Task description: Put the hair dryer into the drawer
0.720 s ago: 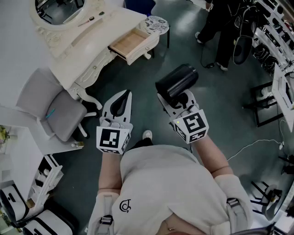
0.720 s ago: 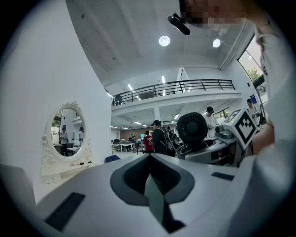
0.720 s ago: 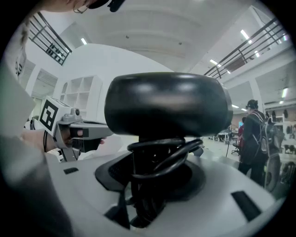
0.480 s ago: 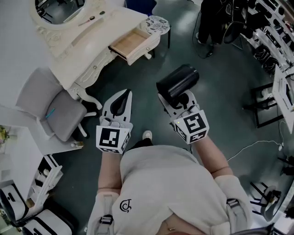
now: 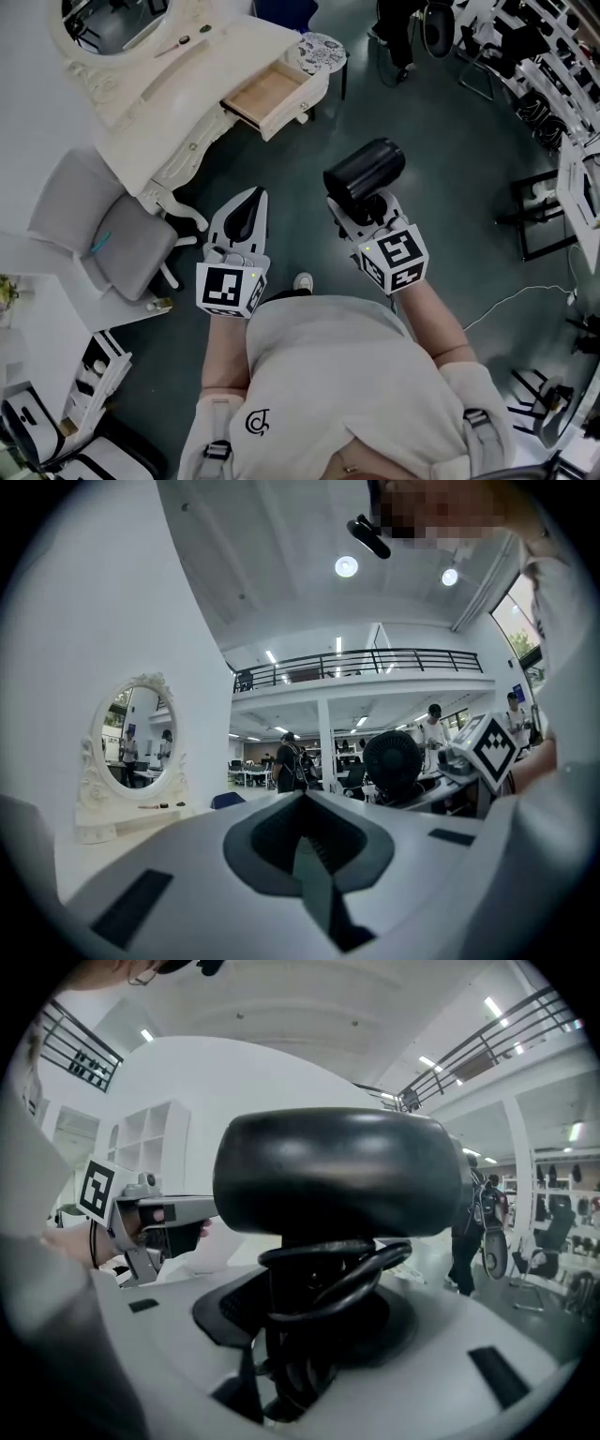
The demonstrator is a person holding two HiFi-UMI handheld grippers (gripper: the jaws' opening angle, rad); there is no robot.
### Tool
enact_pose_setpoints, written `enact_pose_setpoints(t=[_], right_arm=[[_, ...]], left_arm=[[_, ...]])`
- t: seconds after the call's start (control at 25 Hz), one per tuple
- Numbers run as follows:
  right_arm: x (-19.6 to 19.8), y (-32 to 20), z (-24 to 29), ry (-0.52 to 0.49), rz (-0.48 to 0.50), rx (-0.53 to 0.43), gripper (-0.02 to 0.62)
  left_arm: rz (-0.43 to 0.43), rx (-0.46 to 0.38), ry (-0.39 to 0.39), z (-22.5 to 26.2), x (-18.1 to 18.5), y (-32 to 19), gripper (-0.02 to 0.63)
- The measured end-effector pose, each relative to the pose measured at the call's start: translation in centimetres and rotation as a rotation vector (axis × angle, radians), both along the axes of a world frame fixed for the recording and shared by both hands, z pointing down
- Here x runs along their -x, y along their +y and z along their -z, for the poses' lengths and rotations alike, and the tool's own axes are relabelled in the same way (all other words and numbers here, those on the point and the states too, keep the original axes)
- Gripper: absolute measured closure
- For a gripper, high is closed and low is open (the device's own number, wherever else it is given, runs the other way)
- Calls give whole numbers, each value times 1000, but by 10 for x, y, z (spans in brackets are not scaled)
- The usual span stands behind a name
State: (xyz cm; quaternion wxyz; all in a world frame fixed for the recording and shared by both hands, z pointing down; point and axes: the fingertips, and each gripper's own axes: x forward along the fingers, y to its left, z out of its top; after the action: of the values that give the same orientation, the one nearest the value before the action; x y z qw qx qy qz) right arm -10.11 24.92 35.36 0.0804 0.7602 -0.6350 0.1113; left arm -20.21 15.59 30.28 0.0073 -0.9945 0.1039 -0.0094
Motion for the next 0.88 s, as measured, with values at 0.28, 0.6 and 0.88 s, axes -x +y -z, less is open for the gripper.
enact_pose_setpoints(t=[0.28, 0.6, 0.88], right_arm=[[-19, -51, -6, 18, -12, 9, 394], [-57, -104, -16, 11, 54, 10, 393], [-127, -164, -25, 47, 194, -1, 394]], left_arm=[[-35, -17, -16, -5, -20, -49, 594], [4, -6, -52, -21, -56, -95, 594], [144, -24, -60, -28, -116, -140, 594]])
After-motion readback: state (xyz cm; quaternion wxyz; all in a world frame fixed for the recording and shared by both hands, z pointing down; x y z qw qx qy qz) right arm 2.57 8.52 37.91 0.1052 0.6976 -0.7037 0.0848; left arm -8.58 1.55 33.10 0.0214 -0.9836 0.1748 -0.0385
